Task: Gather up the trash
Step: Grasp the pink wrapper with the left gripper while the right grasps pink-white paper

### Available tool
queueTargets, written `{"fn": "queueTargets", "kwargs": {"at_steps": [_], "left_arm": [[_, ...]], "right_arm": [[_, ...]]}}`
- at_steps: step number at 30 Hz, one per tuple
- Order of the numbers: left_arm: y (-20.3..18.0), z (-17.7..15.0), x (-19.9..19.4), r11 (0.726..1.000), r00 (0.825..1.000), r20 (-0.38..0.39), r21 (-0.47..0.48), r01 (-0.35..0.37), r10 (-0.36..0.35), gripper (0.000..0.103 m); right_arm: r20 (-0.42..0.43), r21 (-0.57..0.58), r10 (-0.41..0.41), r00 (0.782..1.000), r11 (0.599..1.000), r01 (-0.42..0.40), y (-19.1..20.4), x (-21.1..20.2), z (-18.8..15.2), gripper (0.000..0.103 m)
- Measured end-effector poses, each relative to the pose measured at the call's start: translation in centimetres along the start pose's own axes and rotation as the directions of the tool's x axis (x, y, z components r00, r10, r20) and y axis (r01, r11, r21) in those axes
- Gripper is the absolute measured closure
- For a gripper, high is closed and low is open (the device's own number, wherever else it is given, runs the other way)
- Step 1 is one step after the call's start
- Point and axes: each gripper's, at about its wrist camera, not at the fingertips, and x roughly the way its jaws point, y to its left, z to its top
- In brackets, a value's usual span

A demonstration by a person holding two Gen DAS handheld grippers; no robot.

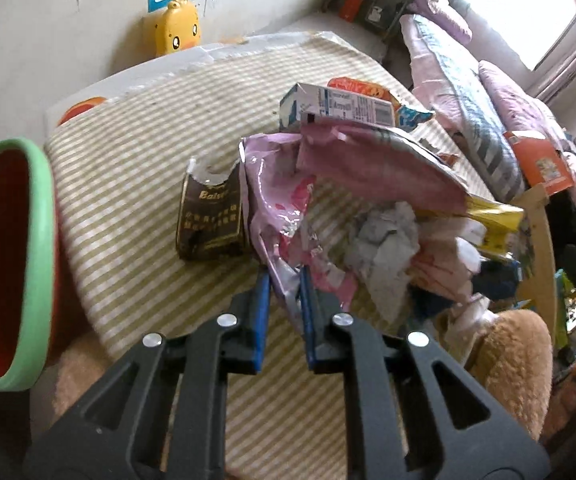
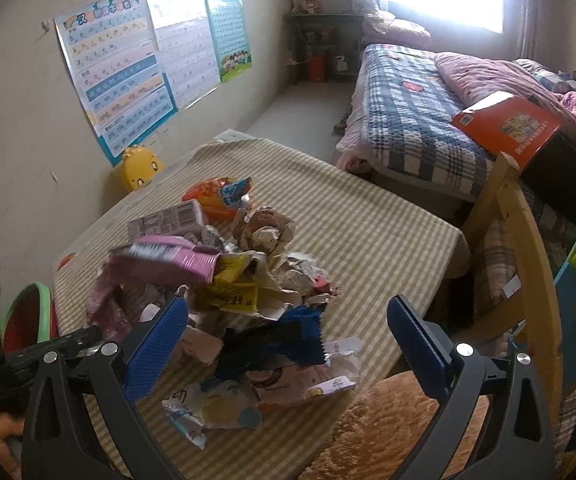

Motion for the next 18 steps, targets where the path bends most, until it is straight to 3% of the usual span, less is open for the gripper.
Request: {"fn": "queueTargets", "kwargs": {"at_steps": [5, 8, 12, 15, 18], "left_arm": [[-0.1, -1.5, -2.5, 0.999, 1.0, 0.028, 0.042, 0.011, -0.012, 0.089], [0.1, -1.6, -3.5, 0.999, 0.998, 0.047, 0.033, 0.038, -0.039, 0.089], [0.4, -1.4, -4.8, 0.999, 0.995, 0.092, 0.038, 0.031, -0.034, 0.089], [1.0, -1.3, -5.5, 0.999, 0.993, 0.117, 0.032, 0.028, -0.031, 0.089], [1.4, -1.4, -6.0, 0.999, 0.991, 0.131, 0.02, 0.034, -0.036, 0.089]], "right_arm": [[-0.002, -0.043, 0.047, 0.999, 0.998, -0.047, 1.2, 0.0, 0.0, 0.008], [-0.031, -0.073, 0.132, 0.991, 0.988, -0.134, 2.1, 0.2, -0.2, 0.008], [-0.1, -0.178, 0.213, 0.972, 0.957, -0.228, 4.8, 0.8, -1.1, 0.024], [-0.187, -0.191, 0.271, 0.944, 0.933, -0.305, 6.8, 2.3, -2.4, 0.038], [-0.246, -0.196, 0.271, 0.931, 0.927, -0.321, 8.4, 4.1, -3.5, 0.038]]}}
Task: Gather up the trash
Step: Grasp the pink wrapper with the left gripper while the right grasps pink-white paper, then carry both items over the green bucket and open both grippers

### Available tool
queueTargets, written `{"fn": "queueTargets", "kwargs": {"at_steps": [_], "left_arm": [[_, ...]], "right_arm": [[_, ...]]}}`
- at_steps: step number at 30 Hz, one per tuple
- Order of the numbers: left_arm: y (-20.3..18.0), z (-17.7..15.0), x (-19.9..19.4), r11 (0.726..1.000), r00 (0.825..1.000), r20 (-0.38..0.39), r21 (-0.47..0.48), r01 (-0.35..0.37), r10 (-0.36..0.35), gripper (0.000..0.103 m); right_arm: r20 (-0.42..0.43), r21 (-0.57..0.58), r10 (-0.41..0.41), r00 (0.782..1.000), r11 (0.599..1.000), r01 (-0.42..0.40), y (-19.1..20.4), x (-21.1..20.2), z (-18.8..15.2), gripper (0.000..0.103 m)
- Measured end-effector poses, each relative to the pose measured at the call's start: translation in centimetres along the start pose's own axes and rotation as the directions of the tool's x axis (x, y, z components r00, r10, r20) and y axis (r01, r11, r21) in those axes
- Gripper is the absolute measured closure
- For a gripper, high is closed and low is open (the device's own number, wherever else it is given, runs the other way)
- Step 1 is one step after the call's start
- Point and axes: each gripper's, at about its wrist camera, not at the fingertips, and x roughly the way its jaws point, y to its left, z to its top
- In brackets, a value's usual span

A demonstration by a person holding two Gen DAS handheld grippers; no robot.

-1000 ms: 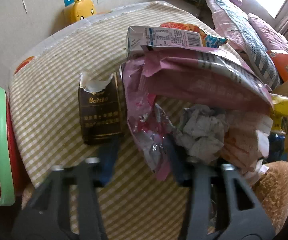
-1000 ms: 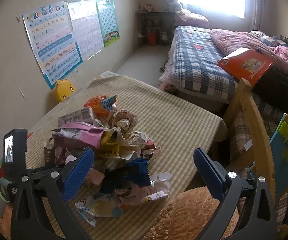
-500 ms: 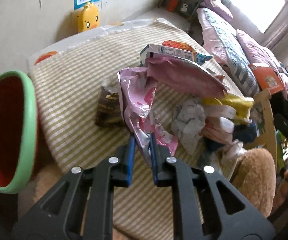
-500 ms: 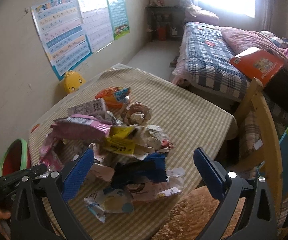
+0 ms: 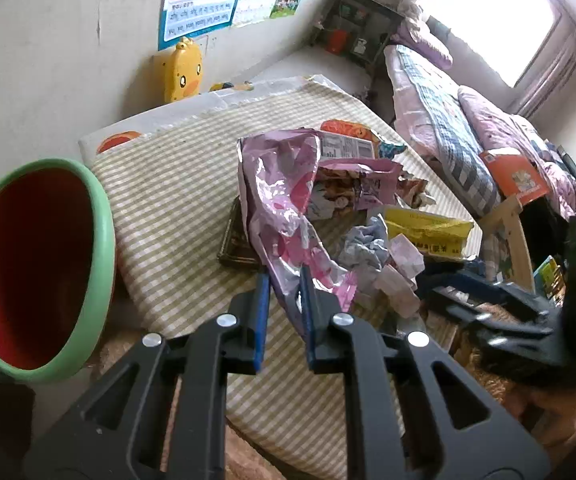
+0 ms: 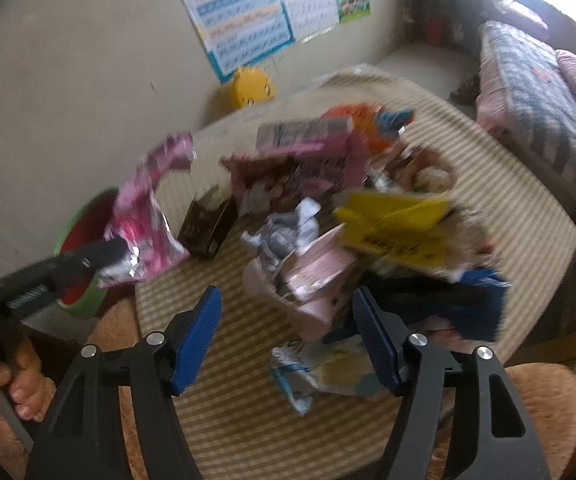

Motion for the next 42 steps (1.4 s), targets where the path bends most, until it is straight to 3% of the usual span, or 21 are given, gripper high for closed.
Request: {"fn": "queueTargets", "kwargs": {"at_steps": [5, 6, 7, 11, 19, 24, 31, 35, 42], "left_arm": [[0.4, -0.1, -0.7, 1.0, 1.0, 0.025, -0.001, 0.001, -0.001, 0.089], [0.5, -0.2, -0.7, 1.0, 1.0, 0.026, -0.004, 0.002, -0.002, 0.089], [0.6, -0.2, -0.7, 1.0, 1.0, 0.027, -0.009, 0.004, -0.004, 0.089], [0.9, -0.3, -1.0, 1.0, 0.999, 0.04, -0.011, 0.001, -0.001, 0.089], [1.5, 0.2, -2.5, 1.0, 0.995, 0.096, -0.009, -0.018, 0.019, 0.089], [2.4, 0.4, -3.5, 0.999, 0.991, 0.123, -0.011, -0.05, 0.051, 0.089], [6.6, 0.1, -4.7, 0.984, 0.977, 0.13, -0.08, -0.16, 0.169, 0.089], [10.7, -1.0, -5.6, 0.956, 0.957, 0.107, -0.151, -0.252, 0.269, 0.089], [16.2, -3.2, -6.4, 0.901, 0.924, 0.031, -0.238, -0.362, 0.38, 0.089]], "right_arm": [[-0.03, -0.091, -0.114, 0.993, 0.99, 0.111, 1.6, 2.9, -0.2, 0.04], [-0.034, -0.098, -0.125, 0.992, 0.988, 0.121, 1.5, 3.2, -0.2, 0.057], [-0.046, -0.095, -0.118, 0.992, 0.989, 0.113, 1.3, 3.5, -0.2, 0.063], [-0.027, -0.051, -0.105, 0.994, 0.993, 0.103, 0.7, 2.6, -0.2, 0.069], [0.113, -0.006, -0.063, 0.992, 0.998, 0.065, 2.0, -3.5, 1.7, 0.07], [0.176, -0.017, 0.015, 0.984, 1.0, -0.012, 4.2, -6.1, 3.7, 0.07], [0.136, -0.089, 0.181, 0.974, 0.982, -0.17, 9.6, -4.2, 5.5, 0.07], [0.082, -0.129, 0.288, 0.954, 0.952, -0.276, 13.2, -2.1, 5.9, 0.07], [-0.06, -0.117, 0.46, 0.886, 0.878, -0.463, 19.6, 3.2, 7.1, 0.069]]}}
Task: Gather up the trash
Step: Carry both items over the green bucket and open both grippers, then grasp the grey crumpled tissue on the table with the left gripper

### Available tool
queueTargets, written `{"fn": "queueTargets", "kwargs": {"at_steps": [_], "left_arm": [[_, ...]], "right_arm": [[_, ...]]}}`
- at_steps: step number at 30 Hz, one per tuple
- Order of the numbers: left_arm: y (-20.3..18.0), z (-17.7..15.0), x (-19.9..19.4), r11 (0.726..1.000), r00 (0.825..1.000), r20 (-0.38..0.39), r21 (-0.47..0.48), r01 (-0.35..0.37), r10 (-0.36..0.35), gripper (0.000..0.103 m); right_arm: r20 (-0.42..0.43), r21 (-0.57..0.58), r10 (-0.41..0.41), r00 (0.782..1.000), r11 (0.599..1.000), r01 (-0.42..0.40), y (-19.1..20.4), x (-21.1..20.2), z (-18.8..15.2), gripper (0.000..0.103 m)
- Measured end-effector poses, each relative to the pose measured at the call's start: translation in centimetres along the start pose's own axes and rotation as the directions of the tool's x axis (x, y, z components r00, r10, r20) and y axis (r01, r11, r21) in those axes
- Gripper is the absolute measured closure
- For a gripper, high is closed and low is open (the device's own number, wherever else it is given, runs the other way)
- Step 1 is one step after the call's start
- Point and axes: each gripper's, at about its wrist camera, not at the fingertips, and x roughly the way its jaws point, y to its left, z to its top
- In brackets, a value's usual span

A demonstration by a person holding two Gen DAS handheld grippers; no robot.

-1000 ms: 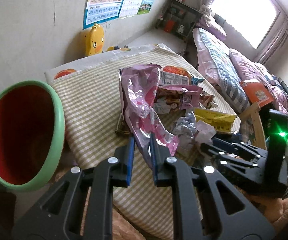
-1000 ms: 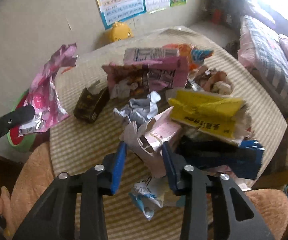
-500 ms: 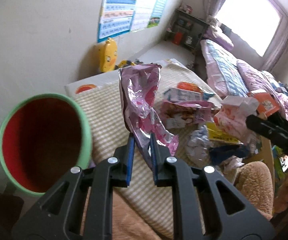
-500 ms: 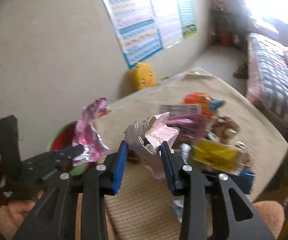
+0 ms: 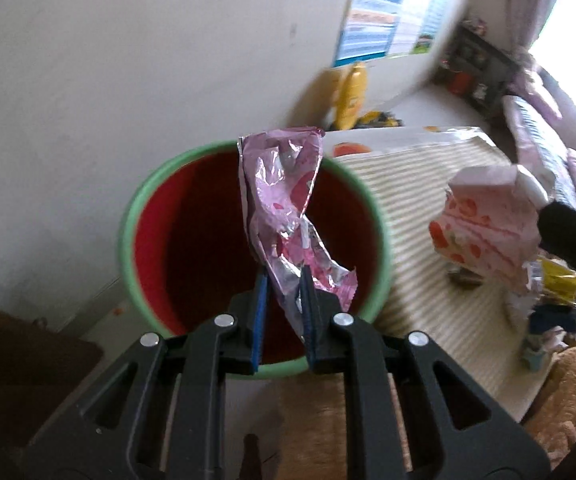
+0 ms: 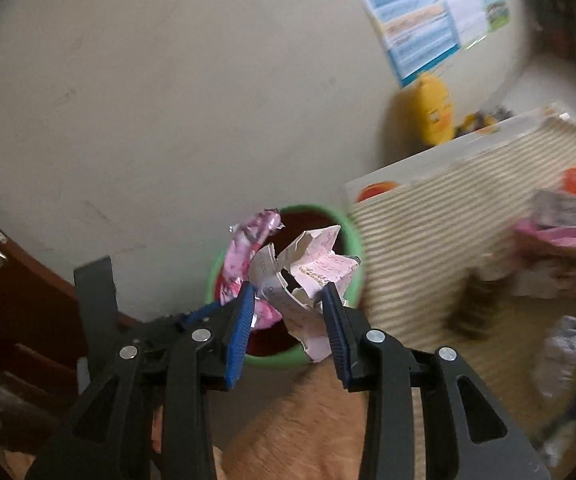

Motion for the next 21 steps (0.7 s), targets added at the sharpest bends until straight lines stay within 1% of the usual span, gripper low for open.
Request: {"fn": "queueTargets", "kwargs": {"at_steps": [3, 4, 5, 6, 7, 8, 11, 13, 16, 21], "left_arm": [[1.2, -0.4, 0.4, 0.999, 0.999, -0.016, -0.017, -0.029, 0.029, 0.089], [1.5, -0.5, 0.4, 0.999, 0.999, -0.017, -0.023, -0.038, 0.037, 0.086], [1.6, -0.6, 0.5, 0.999, 0.999, -0.018, -0.026, -0.043, 0.043, 0.077], [1.8, -0.7, 0.6, 0.998, 0.999, -0.021, -0.033, -0.048, 0.047, 0.068], [2.1, -0.7, 0.7, 0.998, 0.999, -0.02, -0.044, -0.051, 0.05, 0.051], [2.3, -0.6, 0.7, 0.998, 0.999, -0.012, -0.054, -0.045, 0.045, 0.048], [2.2, -0.7, 0.4, 0.998, 0.999, -0.008, -0.044, -0.041, 0.041, 0.048], [2.0, -0.8, 0.3, 0.998, 0.999, -0.003, -0.033, -0.044, 0.044, 0.048], [1.3, -0.4, 0.4, 0.999, 1.0, -0.004, -0.033, -0.023, 0.023, 0.048], [-0.9, -0.2, 0.1, 1.0, 1.0, 0.002, 0.015, 0.017, -0.017, 0.048]], "right_arm": [[-0.033, 0.011, 0.038, 0.999, 0.999, -0.038, 0.8, 2.5, 0.4, 0.067], [-0.037, 0.016, 0.048, 0.998, 0.999, -0.048, 0.9, 3.2, 0.6, 0.065], [-0.039, 0.021, 0.059, 0.998, 0.998, -0.058, 1.1, 3.7, 0.9, 0.063], [-0.041, 0.03, 0.067, 0.997, 0.997, -0.065, 1.1, 4.3, 1.1, 0.056], [-0.042, 0.04, 0.07, 0.997, 0.997, -0.068, 1.3, 4.7, 1.3, 0.051], [-0.039, 0.049, 0.067, 0.997, 0.997, -0.065, 1.3, 4.7, 1.5, 0.047], [-0.011, 0.066, 0.065, 0.998, 0.996, -0.065, 1.0, 4.4, 2.0, 0.047], [-0.004, 0.067, 0.051, 0.999, 0.996, -0.05, 0.9, 3.4, 1.7, 0.046], [0.017, 0.07, 0.028, 0.999, 0.997, -0.029, 0.0, 1.8, 1.2, 0.046], [0.053, 0.066, -0.059, 0.997, 0.996, 0.056, -1.9, -1.8, -0.5, 0.046]]}}
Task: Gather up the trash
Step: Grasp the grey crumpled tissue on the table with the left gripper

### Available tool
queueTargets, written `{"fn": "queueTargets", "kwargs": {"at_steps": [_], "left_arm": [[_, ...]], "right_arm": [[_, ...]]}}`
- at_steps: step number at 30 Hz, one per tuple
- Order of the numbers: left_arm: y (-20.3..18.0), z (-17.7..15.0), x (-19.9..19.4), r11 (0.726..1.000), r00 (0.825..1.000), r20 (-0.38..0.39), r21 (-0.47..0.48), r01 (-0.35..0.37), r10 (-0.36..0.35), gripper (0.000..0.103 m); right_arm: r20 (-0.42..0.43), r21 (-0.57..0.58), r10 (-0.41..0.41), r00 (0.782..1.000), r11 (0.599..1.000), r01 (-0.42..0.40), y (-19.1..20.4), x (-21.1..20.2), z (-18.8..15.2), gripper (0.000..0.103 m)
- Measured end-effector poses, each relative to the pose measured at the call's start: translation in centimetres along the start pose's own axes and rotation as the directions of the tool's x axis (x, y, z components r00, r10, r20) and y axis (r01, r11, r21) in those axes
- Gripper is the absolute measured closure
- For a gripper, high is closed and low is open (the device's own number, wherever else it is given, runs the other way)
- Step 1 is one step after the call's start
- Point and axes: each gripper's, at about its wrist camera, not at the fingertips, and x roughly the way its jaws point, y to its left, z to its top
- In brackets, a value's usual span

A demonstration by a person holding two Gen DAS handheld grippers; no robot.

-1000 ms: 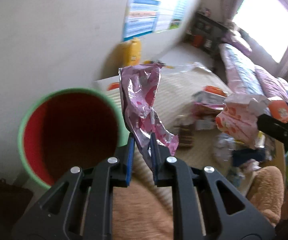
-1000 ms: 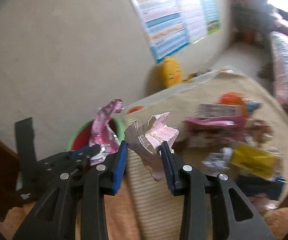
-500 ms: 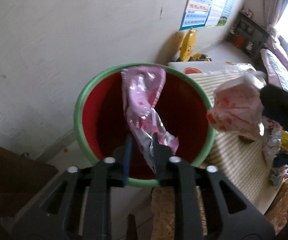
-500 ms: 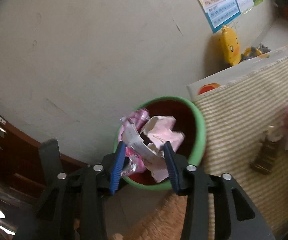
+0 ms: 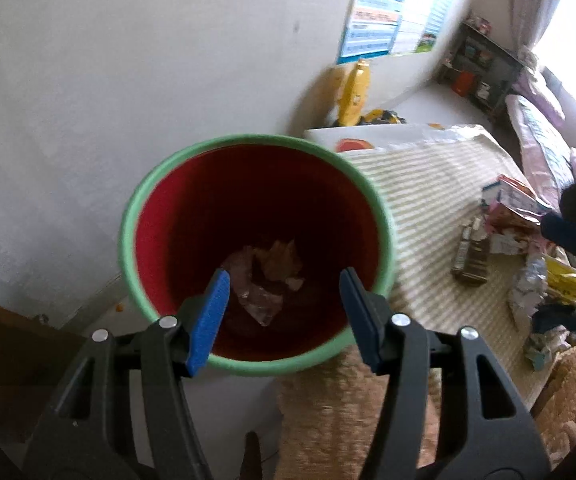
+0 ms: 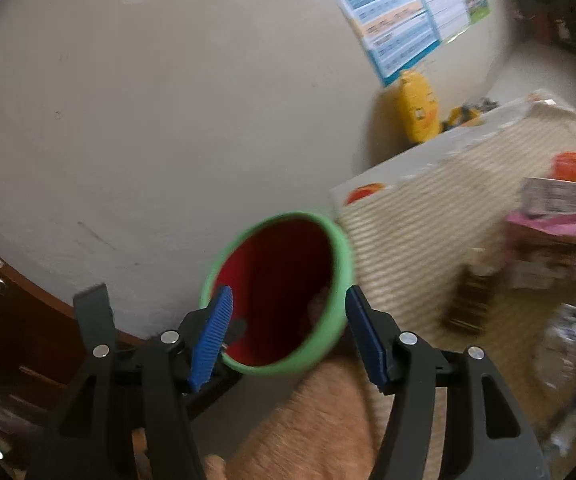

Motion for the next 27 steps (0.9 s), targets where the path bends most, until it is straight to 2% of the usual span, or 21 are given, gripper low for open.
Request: {"fn": "queueTargets", "kwargs": {"at_steps": [5, 10, 13, 15, 17, 19, 23, 27], "left_arm": [[-3.9, 0.1, 0.0, 0.996, 0.998, -0.007, 0.07, 0.058, -0.058, 0.048], [-8.5, -0.6, 0.2, 0.978, 0.986, -0.057, 0.13, 0.162, -0.156, 0.048], [-12.9, -1.1, 0.2, 0.949, 0.971, -0.084, 0.207, 0.238, -0.225, 0.048], [-16.2, -1.4, 0.6, 0.92, 0.955, -0.117, 0.257, 0.295, -0.274, 0.048], [-19.2, -1.7, 1.5, 0.896, 0.941, -0.152, 0.291, 0.335, -0.303, 0.048], [-22.1, -2.2, 2.8, 0.877, 0.93, -0.191, 0.318, 0.36, -0.313, 0.048], [-25.8, -2.3, 5.5, 0.876, 0.921, -0.242, 0.309, 0.371, -0.305, 0.048], [-28.4, -2.7, 7.5, 0.869, 0.922, -0.271, 0.338, 0.361, -0.278, 0.048]], "right_arm": [[0.044, 0.0, -0.164, 0.985, 0.986, 0.164, -3.7, -4.3, -2.4, 0.043], [0.063, 0.073, -0.367, 0.928, 0.929, 0.363, -9.2, -8.7, -5.5, 0.041], [0.06, 0.16, -0.445, 0.894, 0.888, 0.431, -12.5, -11.1, -7.2, 0.041], [0.048, 0.209, -0.501, 0.864, 0.851, 0.482, -14.3, -12.5, -8.2, 0.041], [0.049, 0.238, -0.531, 0.846, 0.829, 0.507, -15.5, -14.2, -8.5, 0.041], [0.063, 0.26, -0.54, 0.839, 0.821, 0.508, -16.2, -15.4, -8.9, 0.041], [0.083, 0.279, -0.547, 0.833, 0.815, 0.508, -16.8, -16.8, -9.2, 0.04], [0.084, 0.296, -0.536, 0.84, 0.818, 0.493, -17.2, -17.6, -9.7, 0.039]]}}
